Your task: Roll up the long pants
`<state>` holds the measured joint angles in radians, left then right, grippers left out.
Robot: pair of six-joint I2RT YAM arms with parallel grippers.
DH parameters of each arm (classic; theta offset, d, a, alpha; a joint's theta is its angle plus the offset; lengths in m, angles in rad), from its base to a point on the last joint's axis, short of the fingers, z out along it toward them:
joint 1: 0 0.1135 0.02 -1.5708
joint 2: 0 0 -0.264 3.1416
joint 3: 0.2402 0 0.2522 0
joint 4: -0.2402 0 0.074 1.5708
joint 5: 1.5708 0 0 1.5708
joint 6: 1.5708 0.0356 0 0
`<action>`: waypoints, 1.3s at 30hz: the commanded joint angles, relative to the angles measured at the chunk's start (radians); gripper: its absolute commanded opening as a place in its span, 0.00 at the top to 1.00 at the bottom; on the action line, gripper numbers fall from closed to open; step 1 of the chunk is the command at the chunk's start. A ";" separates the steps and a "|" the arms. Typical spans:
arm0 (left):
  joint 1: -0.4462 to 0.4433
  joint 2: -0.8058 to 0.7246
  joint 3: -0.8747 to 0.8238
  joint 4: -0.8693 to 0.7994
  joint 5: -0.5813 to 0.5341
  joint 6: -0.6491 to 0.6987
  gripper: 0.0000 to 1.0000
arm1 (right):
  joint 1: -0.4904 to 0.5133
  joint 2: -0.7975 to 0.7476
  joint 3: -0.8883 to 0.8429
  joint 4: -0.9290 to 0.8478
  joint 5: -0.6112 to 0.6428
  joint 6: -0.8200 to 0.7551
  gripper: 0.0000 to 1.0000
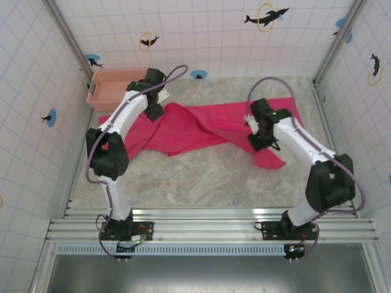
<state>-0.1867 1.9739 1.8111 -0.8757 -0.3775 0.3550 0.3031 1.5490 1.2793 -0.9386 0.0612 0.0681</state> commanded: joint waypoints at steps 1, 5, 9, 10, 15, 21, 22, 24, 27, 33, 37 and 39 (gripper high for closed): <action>0.006 -0.063 -0.034 0.038 0.023 -0.015 0.03 | -0.106 -0.006 0.111 -0.020 -0.105 -0.045 0.92; 0.006 -0.083 -0.078 0.046 0.035 -0.022 0.03 | -0.192 0.160 0.295 -0.021 -0.178 -0.070 0.91; 0.006 -0.090 -0.112 0.028 0.029 -0.028 0.03 | -0.230 0.385 0.489 -0.021 -0.191 -0.094 0.91; 0.005 -0.089 -0.118 0.023 0.021 -0.025 0.03 | -0.244 0.449 0.546 -0.021 -0.189 -0.096 0.91; 0.005 -0.061 -0.103 -0.031 -0.008 -0.035 0.03 | -0.314 0.722 0.840 -0.021 -0.219 -0.075 0.92; 0.004 -0.016 -0.100 -0.075 -0.045 -0.043 0.05 | -0.383 1.061 1.281 -0.035 -0.270 0.000 0.87; 0.004 -0.004 -0.094 -0.086 -0.048 -0.048 0.05 | -0.394 1.096 1.337 -0.027 -0.271 0.019 0.87; 0.004 0.014 -0.079 -0.109 -0.050 -0.058 0.06 | -0.411 1.134 1.386 0.021 -0.278 0.058 0.88; 0.005 0.030 -0.066 -0.121 -0.042 -0.073 0.06 | -0.424 1.133 1.379 0.128 -0.279 0.103 0.80; 0.004 0.039 -0.055 -0.121 -0.024 -0.096 0.06 | -0.426 1.097 1.367 0.224 -0.179 0.093 0.57; 0.005 0.018 -0.072 -0.110 -0.018 -0.096 0.06 | -0.459 0.995 1.302 0.230 -0.174 0.067 0.50; 0.004 0.006 -0.090 -0.102 -0.012 -0.100 0.06 | -0.484 0.912 1.217 0.222 -0.187 0.071 0.48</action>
<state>-0.1867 2.0041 1.7214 -0.9634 -0.4007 0.2790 -0.1387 2.6289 2.5568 -0.7376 -0.1352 0.1440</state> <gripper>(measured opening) 0.943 0.514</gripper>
